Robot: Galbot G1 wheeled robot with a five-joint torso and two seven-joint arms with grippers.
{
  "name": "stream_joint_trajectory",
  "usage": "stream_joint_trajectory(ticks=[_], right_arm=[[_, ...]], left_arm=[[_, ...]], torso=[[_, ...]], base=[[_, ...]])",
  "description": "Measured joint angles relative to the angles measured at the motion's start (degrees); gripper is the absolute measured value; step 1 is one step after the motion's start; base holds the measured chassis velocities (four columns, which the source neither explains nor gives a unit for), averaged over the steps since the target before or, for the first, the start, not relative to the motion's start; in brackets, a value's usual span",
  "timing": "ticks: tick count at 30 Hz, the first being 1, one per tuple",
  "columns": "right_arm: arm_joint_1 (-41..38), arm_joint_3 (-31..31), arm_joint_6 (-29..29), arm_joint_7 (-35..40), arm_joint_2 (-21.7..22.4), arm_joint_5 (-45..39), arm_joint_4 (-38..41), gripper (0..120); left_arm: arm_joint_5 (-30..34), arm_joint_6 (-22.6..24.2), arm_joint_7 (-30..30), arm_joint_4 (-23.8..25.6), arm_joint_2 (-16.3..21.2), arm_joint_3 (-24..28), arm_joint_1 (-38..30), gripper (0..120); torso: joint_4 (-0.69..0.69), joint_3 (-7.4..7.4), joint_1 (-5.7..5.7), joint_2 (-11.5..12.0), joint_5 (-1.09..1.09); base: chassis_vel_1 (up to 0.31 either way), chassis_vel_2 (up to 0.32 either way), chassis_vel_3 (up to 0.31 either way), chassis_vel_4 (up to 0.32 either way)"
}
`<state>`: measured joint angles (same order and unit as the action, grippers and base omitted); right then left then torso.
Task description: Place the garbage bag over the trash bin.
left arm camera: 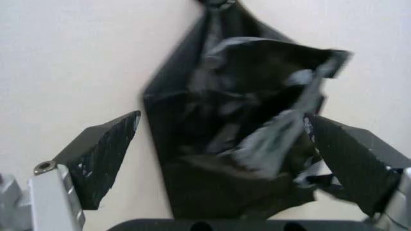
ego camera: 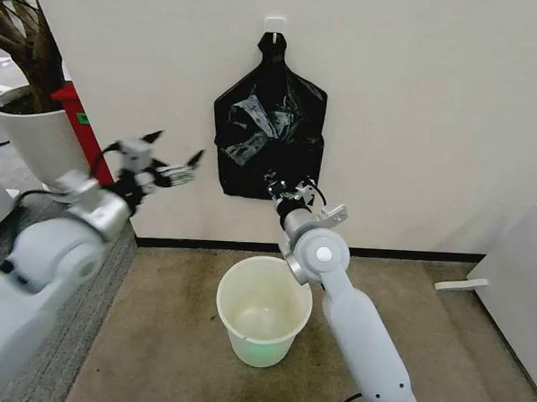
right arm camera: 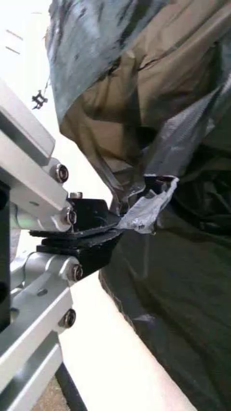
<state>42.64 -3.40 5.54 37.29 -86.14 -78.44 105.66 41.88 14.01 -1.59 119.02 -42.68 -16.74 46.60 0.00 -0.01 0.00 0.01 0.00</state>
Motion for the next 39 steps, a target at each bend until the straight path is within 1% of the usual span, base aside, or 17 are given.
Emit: stream_joint_trajectory(ticks=[4, 5, 10, 12, 14, 18, 21, 23, 24, 26, 27, 28, 29, 32, 35, 36, 39], right_arm=[[0.1, 0.1, 0.19, 0.0, -0.23, 0.84, -0.08, 0], [0.1, 0.1, 0.19, 0.0, -0.23, 0.84, -0.08, 0], [0.36, 0.0, 0.17, 0.0, -0.53, 1.35, -0.08, 0], [0.55, -0.17, 0.15, 0.0, -0.53, 1.49, -0.06, 0], [0.61, -0.23, 0.15, 0.0, -0.5, 1.51, -0.04, 0], [0.96, -0.74, 0.13, -0.01, -0.35, 1.58, 0.03, 0], [1.21, -0.87, 0.13, -0.02, -0.34, 1.64, 0.07, 0], [1.46, -0.87, 0.13, -0.07, -0.34, 1.83, 0.09, 0], [1.54, -0.87, 0.13, -0.09, -0.35, 1.88, 0.1, 0], [1.65, -0.83, 0.13, -0.11, -0.43, 1.9, 0.2, 0], [1.67, -0.81, 0.13, -0.13, -0.47, 1.9, 0.23, 0], [1.69, -0.77, 0.12, -0.16, -0.5, 1.9, 0.29, 0], [1.69, -0.77, 0.12, -0.16, -0.5, 1.9, 0.29, 0], [1.7, -0.7, 0.12, -0.23, -0.54, 1.9, 0.32, 0], [1.73, -0.62, 0.11, -0.32, -0.61, 1.91, 0.43, 0], [1.73, -0.62, 0.11, -0.32, -0.61, 1.91, 0.43, 0], [1.86, -0.6, 0.1, -0.5, -0.64, 1.99, 0.71, 0]], left_arm=[[0.1, 1.23, 0.38, -1.57, -0.87, 7.99, -6.7, 100], [0.1, 1.23, 0.38, -1.57, -0.87, 7.99, -6.7, 100], [-0.16, 2.66, 0.42, -4.06, -2.72, 16.79, -14.71, 100], [-1.0, 3.39, 0.42, -5.35, -3.99, 18.68, -16.99, 100], [-1.23, 3.71, 0.38, -5.64, -4.37, 19.03, -17.5, 100], [-2.41, 6.17, -0.1, -7.04, -5.94, 20.41, -20.03, 100], [-2.49, 7.14, -0.1, -7.74, -6.64, 20.9, -21.17, 98], [-2.53, 8.13, -0.57, -8.47, -7.25, 21.43, -22.32, 88], [-2.54, 8.28, -0.64, -8.75, -7.37, 21.63, -22.63, 86], [-2.83, 8.66, -0.67, -9.54, -7.68, 22.17, -23.37, 77], [-2.88, 8.9, -0.73, -9.77, -7.81, 22.4, -23.6, 75], [-2.88, 9.15, -0.8, -9.95, -7.97, 22.66, -23.76, 68], [-2.88, 9.15, -0.8, -9.95, -7.97, 22.66, -23.76, 68], [-2.81, 9.26, -0.84, -10.02, -8.21, 23.03, -23.9, 55], [-2.45, 9.3, -0.91, -9.96, -8.39, 23.17, -24.09, 44], [-2.45, 9.3, -0.91, -9.96, -8.39, 23.17, -24.09, 44], [-2.1, 9.46, -1.37, -10.08, -8.6, 23.31, -24.44, 30]], torso=[[0.01, 0.0, 0.0, 0.0, -0.01], [0.01, 0.0, 0.0, 0.0, -0.01], [0.0, 0.0, 0.0, 0.0, -0.01], [0.0, 0.0, 0.0, 0.0, -0.01], [0.0, 0.0, 0.0, 0.0, -0.01], [0.0, 0.01, 0.0, 0.0, 0.0], [0.01, 0.0, 0.0, 0.0, 0.0], [0.0, 0.01, 0.0, 0.0, 0.01], [0.0, 0.01, 0.0, 0.0, 0.01], [0.0, 0.01, 0.0, 0.0, 0.01], [0.01, 0.01, 0.0, 0.0, 0.01], [0.01, 0.01, 0.0, 0.0, 0.01], [0.01, 0.01, 0.0, 0.0, 0.01], [0.0, 0.01, 0.0, 0.0, 0.0], [0.01, 0.01, 0.0, 0.0, 0.0], [0.01, 0.01, 0.0, 0.0, 0.0], [0.0, 0.01, 0.0, 0.0, 0.0]], base=[[0.0, 0.0, 0.0, 0.0], [0.0, 0.0, 0.0, 0.0], [0.0, 0.0, 0.0, 0.0], [0.0, 0.0, 0.0, 0.0], [0.0, 0.0, 0.0, 0.0], [0.0, 0.0, 0.0, 0.0], [0.0, 0.0, 0.0, 0.0], [0.0, 0.0, 0.0, 0.0], [0.0, 0.0, 0.0, 0.0], [0.0, 0.0, 0.0, 0.0], [0.0, 0.0, 0.0, 0.0], [0.0, 0.0, 0.0, 0.0], [0.0, 0.0, 0.0, 0.0], [0.0, 0.0, 0.0, 0.0], [0.0, 0.0, 0.0, 0.0], [0.0, 0.0, 0.0, 0.0], [0.0, 0.0, 0.0, 0.0]])
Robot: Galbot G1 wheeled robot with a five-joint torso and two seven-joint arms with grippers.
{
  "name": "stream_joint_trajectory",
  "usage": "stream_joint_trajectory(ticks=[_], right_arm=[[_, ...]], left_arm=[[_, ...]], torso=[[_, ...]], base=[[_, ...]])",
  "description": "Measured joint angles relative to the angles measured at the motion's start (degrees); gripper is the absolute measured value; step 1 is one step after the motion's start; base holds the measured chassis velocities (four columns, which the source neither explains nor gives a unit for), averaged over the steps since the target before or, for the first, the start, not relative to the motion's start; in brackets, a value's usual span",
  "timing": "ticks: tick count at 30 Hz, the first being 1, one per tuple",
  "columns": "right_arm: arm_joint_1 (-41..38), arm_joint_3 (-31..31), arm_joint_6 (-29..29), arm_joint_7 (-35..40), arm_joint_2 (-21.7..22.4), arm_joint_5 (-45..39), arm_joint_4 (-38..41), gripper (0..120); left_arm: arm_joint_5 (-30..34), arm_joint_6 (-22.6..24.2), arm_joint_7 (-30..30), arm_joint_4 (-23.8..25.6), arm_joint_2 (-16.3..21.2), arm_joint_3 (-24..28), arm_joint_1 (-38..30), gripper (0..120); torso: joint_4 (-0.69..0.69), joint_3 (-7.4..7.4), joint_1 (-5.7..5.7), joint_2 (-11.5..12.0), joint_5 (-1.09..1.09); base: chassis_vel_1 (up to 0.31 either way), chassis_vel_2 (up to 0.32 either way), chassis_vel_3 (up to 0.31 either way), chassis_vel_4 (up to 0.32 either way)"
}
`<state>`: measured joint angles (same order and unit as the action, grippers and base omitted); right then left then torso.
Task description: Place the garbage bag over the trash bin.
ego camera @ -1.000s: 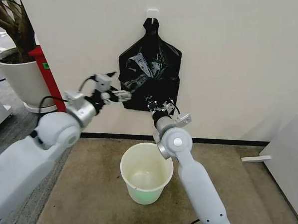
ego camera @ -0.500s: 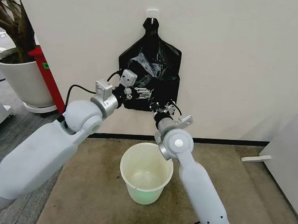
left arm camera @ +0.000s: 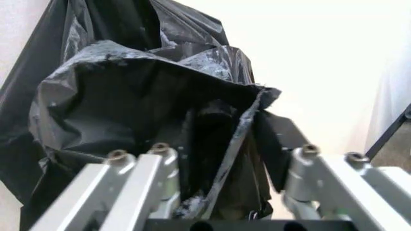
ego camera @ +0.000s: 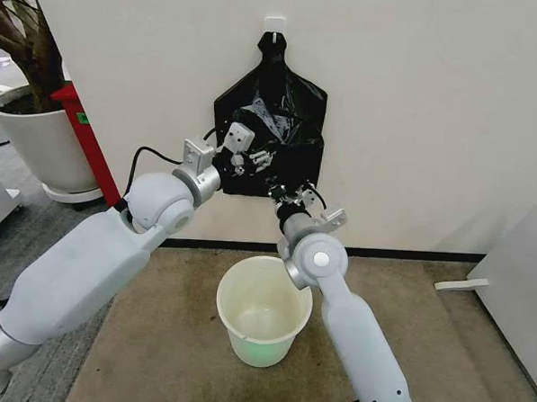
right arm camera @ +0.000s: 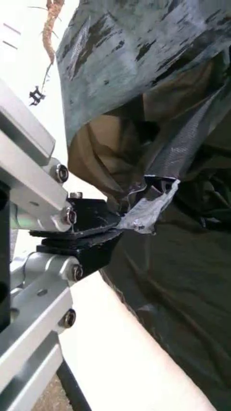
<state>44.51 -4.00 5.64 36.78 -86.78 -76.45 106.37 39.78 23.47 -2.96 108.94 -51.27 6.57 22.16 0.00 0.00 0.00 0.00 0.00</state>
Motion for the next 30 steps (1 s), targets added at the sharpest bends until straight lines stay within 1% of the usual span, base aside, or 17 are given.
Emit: stream_joint_trajectory(ticks=[3, 4, 8, 11, 14, 18, 20, 21, 22, 23, 24, 26, 28, 30], right_arm=[[0.16, -0.04, 0.0, -0.31, 0.13, 0.24, 0.35, 0], [0.16, -0.04, 0.0, -0.31, 0.13, 0.24, 0.35, 0], [0.82, -0.1, 0.17, -1.36, 0.55, 1.52, 1.6, 0], [1.26, -0.07, 0.34, -2.4, 0.83, 2.51, 1.93, 0], [2.81, 0.03, 1.12, -6.43, 1.37, 7.08, 2.23, 0], [3.45, 0.12, 1.7, -7.8, 1.54, 8.86, 2.61, 0], [4.03, 0.32, 2.68, -8.74, 1.73, 10.39, 3.17, 7], [4.26, 0.51, 3.04, -9.11, 1.83, 11.16, 3.41, 15], [4.26, 0.51, 3.04, -9.11, 1.83, 11.16, 3.41, 15], [5.16, 1.21, 3.6, -11.19, 2.14, 15.05, 3.64, 22], [5.16, 1.21, 3.6, -11.19, 2.14, 15.05, 3.64, 22], [6.86, 2.27, 3.94, -14.41, 2.74, 22.64, 3.68, 32], [8.37, 2.85, 4.82, -16.41, 3.92, 28.26, 4.82, 41], [10.03, 2.81, 5.85, -19.16, 6.5, 36.42, 6.91, 48]], left_arm=[[0.17, 0.02, -0.51, -0.13, -0.1, 0.01, -0.1, 20], [0.17, 0.02, -0.51, -0.13, -0.1, 0.01, -0.1, 20], [0.61, -0.32, -1.65, 0.73, 0.3, -0.59, 0.53, 0], [0.98, -1.0, -2.44, 1.1, 0.52, -1.22, 1.1, 0], [2.03, -4.36, -3.96, 1.7, 1.38, -3.55, 2.81, 0], [2.96, -5.13, -4.78, 2.3, 1.97, -4.72, 3.58, 0], [4.06, -5.52, -5.92, 3.17, 2.69, -5.83, 4.27, 0], [4.59, -5.66, -6.51, 3.62, 3.06, -6.36, 4.59, 0], [4.59, -5.66, -6.51, 3.62, 3.06, -6.36, 4.59, 0], [6.08, -5.96, -7.9, 4.99, 4.25, -8.89, 6.22, 0], [6.08, -5.96, -7.9, 4.99, 4.25, -8.89, 6.22, 0], [7.11, -6.78, -8.78, 5.99, 5.5, -11.34, 7.91, 0], [7.86, -7.58, -9.78, 6.33, 6.01, -12.37, 8.87, 0], [8.58, -8.43, -10.92, 6.68, 6.07, -12.98, 10.01, 0]], torso=[[0.0, 0.0, 0.0, 0.0, 0.0], [0.0, 0.0, 0.0, 0.0, 0.0], [0.0, 0.0, 0.0, 0.0, 0.0], [0.0, 0.0, 0.0, 0.0, 0.0], [0.0, 0.0, 0.0, 0.0, 0.0], [0.0, 0.0, 0.0, 0.0, 0.0], [0.0, 0.0, 0.0, 0.0, 0.0], [0.0, 0.0, 0.0, 0.0, 0.01], [0.0, 0.0, 0.0, 0.0, 0.01], [0.01, 0.0, 0.0, -0.01, -0.01], [0.01, 0.0, 0.0, -0.01, -0.01], [0.01, 0.0, 0.0, -0.01, 0.01], [0.01, 0.0, 0.0, -0.01, -0.01], [0.0, 0.0, 0.0, -0.01, -0.01]], base=[[0.0, 0.0, 0.0, 0.0], [0.0, 0.0, 0.0, 0.0], [0.0, 0.0, 0.0, 0.0], [0.0, 0.0, 0.0, 0.0], [0.0, 0.0, 0.0, 0.0], [0.0, 0.0, 0.0, 0.0], [0.0, 0.0, 0.0, 0.0], [0.0, 0.0, 0.0, 0.0], [0.0, 0.0, 0.0, 0.0], [0.0, 0.0, 0.0, 0.0], [0.0, 0.0, 0.0, 0.0], [0.0, 0.0, 0.0, 0.0], [0.0, 0.0, 0.0, 0.0], [0.0, 0.0, 0.0, 0.0]])
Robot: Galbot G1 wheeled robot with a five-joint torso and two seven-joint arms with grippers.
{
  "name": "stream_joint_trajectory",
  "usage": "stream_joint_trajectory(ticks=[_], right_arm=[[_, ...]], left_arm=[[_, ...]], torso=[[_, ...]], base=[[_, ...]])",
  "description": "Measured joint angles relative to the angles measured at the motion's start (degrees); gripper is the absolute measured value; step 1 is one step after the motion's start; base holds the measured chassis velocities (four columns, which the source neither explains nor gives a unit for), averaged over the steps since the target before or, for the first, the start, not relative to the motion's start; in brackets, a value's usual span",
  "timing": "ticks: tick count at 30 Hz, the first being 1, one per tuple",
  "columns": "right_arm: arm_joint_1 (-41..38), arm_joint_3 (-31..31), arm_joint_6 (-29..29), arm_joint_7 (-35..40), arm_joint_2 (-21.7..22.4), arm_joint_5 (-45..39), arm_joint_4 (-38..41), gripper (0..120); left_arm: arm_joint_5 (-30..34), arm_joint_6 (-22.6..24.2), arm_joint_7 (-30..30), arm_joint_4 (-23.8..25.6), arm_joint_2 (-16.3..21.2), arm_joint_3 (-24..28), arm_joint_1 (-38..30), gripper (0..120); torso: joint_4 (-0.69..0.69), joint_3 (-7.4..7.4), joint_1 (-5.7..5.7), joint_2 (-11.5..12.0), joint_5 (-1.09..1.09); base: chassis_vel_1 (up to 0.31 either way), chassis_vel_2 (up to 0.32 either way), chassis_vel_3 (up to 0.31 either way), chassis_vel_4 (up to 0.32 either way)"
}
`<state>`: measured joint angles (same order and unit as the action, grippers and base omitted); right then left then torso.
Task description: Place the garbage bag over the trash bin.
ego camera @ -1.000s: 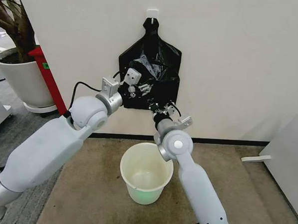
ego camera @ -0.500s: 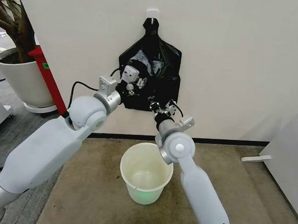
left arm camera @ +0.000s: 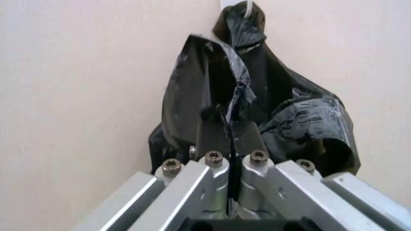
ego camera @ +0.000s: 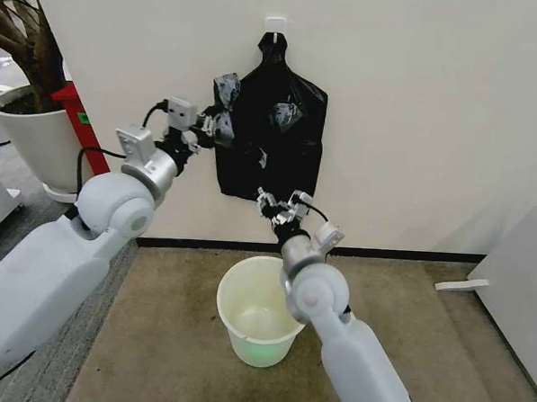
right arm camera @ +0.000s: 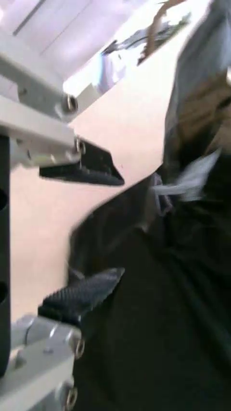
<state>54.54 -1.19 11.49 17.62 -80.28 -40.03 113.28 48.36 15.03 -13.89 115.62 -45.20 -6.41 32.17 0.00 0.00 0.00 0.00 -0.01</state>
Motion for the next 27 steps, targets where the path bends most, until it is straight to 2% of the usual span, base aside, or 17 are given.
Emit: stream_joint_trajectory(ticks=[3, 6, 10, 12, 15, 17, 23, 24, 27], right_arm=[[0.42, -0.58, 0.73, -1.24, 1.97, 4.19, 1.61, 54], [-3.04, -1.9, 2.82, -1.8, 7.22, 8.48, 4.49, 69], [-13.25, -1.48, 6.6, -0.88, 11.12, 8.9, 4.52, 88], [-15.03, -1.06, 7.37, -0.62, 11.43, 8.81, 4.11, 89], [-22.14, 1.84, 10.39, 0.9, 12.16, 8.52, 1.41, 99], [-23.67, 2.79, 11.21, 1.23, 12.35, 8.54, 0.82, 99], [-33.2, 8.88, 19.84, 2.3, 14.18, 9.37, -0.2, 100], [-33.2, 8.88, 19.84, 2.3, 14.18, 9.37, -0.2, 100], [-38.04, 11.22, 25.85, 3.11, 15.35, 9.34, -0.19, 100]], left_arm=[[0.55, -0.26, -0.84, 0.3, -0.05, -0.1, 0.79, 0], [1.14, -1.34, -2.97, 0.77, -0.07, -0.16, 2.35, 0], [1.28, -2.29, -4.2, 0.73, 0.01, -0.26, 3.25, 0], [1.29, -2.35, -4.35, 0.67, -0.06, -0.26, 3.28, 0], [1.31, -2.45, -4.9, 0.48, -0.51, -0.02, 3.27, 0], [1.31, -2.47, -5.07, 0.47, -0.62, 0.0, 3.23, 0], [1.28, -2.59, -6.06, 0.65, -0.96, 0.04, 3.7, 0], [1.28, -2.59, -6.06, 0.65, -0.96, 0.04, 3.7, 0], [1.04, -2.59, -6.1, 1.0, -1.12, 0.04, 4.31, 0]], torso=[[-0.01, 0.0, 0.0, 0.0, 0.0], [-0.02, 0.0, 0.0, 0.0, -0.01], [0.0, 0.0, 0.0, 0.0, 0.01], [0.0, 0.0, 0.0, 0.0, 0.02], [0.01, -0.01, 0.0, 0.0, 0.01], [0.01, -0.01, 0.0, 0.0, 0.01], [0.01, -0.01, 0.0, 0.0, 0.02], [0.01, -0.01, 0.0, 0.0, 0.02], [0.01, -0.01, 0.0, 0.0, 0.01]], base=[[0.0, 0.0, 0.0, 0.0], [0.0, 0.0, 0.0, 0.0], [0.0, 0.0, 0.0, 0.0], [0.0, 0.0, 0.0, 0.0], [0.0, 0.0, 0.0, 0.0], [0.0, 0.0, 0.0, 0.0], [0.0, 0.0, 0.0, 0.0], [0.0, 0.0, 0.0, 0.0], [0.0, 0.0, 0.0, 0.0]])
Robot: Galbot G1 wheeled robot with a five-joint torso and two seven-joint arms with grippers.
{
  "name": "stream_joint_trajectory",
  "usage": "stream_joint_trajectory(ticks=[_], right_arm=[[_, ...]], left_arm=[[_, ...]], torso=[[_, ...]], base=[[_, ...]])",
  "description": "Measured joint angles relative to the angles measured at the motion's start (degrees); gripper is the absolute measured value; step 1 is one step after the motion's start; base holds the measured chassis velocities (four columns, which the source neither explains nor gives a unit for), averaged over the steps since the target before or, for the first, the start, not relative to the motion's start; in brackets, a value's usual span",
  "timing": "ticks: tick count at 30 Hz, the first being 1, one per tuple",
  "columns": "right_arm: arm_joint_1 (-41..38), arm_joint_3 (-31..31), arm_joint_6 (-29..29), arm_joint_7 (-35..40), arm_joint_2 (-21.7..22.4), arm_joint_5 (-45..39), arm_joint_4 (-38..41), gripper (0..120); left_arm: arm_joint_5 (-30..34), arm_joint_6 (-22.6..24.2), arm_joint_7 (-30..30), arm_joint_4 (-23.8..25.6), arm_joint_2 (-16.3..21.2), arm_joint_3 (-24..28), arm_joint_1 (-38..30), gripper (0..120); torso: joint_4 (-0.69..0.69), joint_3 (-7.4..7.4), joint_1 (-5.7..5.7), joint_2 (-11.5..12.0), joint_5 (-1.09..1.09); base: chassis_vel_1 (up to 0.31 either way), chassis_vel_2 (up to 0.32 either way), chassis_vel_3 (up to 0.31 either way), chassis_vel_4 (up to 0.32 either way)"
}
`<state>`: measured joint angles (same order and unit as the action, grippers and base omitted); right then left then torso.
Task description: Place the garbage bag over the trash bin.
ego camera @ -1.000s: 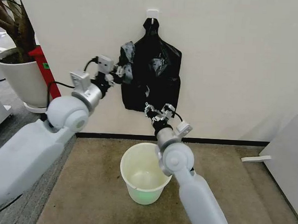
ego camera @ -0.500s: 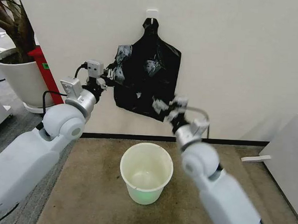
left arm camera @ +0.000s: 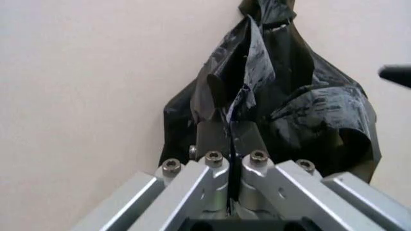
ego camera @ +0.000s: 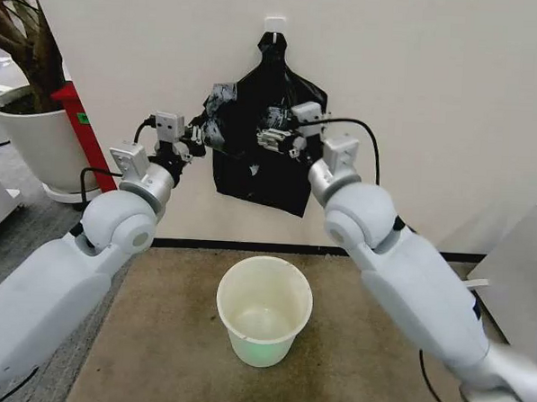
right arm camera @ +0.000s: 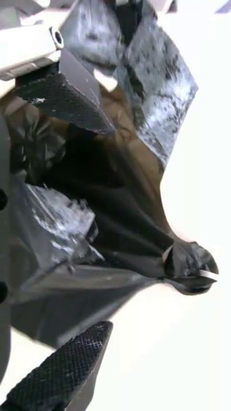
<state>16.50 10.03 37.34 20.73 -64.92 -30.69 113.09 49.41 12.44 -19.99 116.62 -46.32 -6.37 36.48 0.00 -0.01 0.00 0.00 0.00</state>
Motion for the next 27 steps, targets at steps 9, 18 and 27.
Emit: stream_joint_trajectory(ticks=[9, 18, 27], right_arm=[[-11.6, 9.0, 5.14, 5.25, 1.63, -7.27, -3.8, 99], [-17.32, 16.99, 5.0, 7.97, 2.94, -12.44, -9.08, 99], [-18.1, 19.99, 4.72, 7.51, 3.55, -11.21, -12.51, 64]], left_arm=[[-0.48, 0.0, 0.18, -0.01, -0.45, -0.05, 0.17, 0], [-0.52, -0.01, 0.48, -0.01, -0.75, -0.17, -0.2, 0], [-0.46, -0.18, 0.74, 0.41, -0.98, -0.41, -0.23, 0]], torso=[[0.0, 0.0, 0.0, 0.0, 0.0], [0.0, 0.0, 0.0, 0.0, 0.0], [-0.01, 0.0, 0.0, 0.0, 0.0]], base=[[0.0, 0.0, 0.0, 0.0], [0.0, 0.0, 0.0, 0.0], [0.0, 0.0, 0.0, 0.0]])
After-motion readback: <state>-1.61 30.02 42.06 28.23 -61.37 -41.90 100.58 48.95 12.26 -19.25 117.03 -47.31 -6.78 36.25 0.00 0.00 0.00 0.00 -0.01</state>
